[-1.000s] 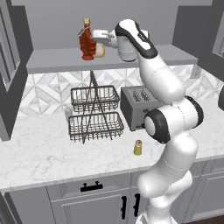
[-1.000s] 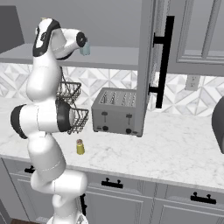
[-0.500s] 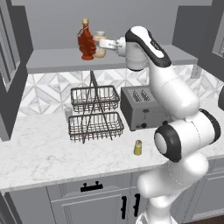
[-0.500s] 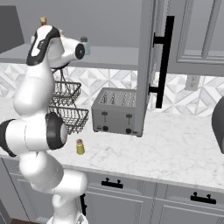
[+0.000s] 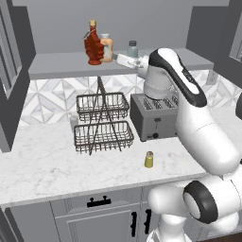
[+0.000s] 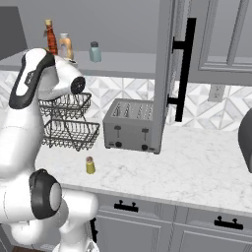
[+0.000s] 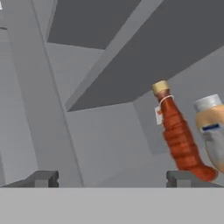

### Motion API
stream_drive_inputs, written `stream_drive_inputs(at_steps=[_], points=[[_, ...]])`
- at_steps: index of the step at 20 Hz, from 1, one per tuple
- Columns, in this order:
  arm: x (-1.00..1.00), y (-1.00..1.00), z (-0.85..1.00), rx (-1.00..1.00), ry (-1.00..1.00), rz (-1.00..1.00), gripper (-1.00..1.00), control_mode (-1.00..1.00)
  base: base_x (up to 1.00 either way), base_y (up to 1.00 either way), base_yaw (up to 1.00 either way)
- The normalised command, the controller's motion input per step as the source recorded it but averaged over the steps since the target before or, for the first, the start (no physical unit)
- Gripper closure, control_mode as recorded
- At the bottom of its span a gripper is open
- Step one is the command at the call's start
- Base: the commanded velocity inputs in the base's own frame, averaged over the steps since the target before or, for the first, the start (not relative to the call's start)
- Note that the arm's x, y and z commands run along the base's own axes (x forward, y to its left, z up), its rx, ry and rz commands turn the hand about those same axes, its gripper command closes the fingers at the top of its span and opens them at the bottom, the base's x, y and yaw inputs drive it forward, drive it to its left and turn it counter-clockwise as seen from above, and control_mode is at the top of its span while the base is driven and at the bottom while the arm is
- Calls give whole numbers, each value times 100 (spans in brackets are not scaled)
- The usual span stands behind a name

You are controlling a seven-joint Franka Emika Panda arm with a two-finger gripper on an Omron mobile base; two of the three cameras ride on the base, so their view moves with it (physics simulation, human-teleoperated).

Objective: Put the shaker and condiment bottle from the counter next to their counterparts in the cabinet.

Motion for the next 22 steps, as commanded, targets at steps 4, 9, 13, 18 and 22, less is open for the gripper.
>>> stream_drive_inputs(at_steps=[4, 9, 13, 18, 22], points=[[-57, -26, 0, 4, 10, -24, -100, -100, 0, 0, 0], [-40, -24, -3, 1, 17, -25, -100, -100, 0, 0, 0], [-39, -29, -19, 0, 14, -27, -100, -100, 0, 0, 0], [-40, -30, -29, 0, 11, -26, -100, -100, 0, 0, 0], [-32, -23, -48, 0, 10, -28, -100, -100, 0, 0, 0]])
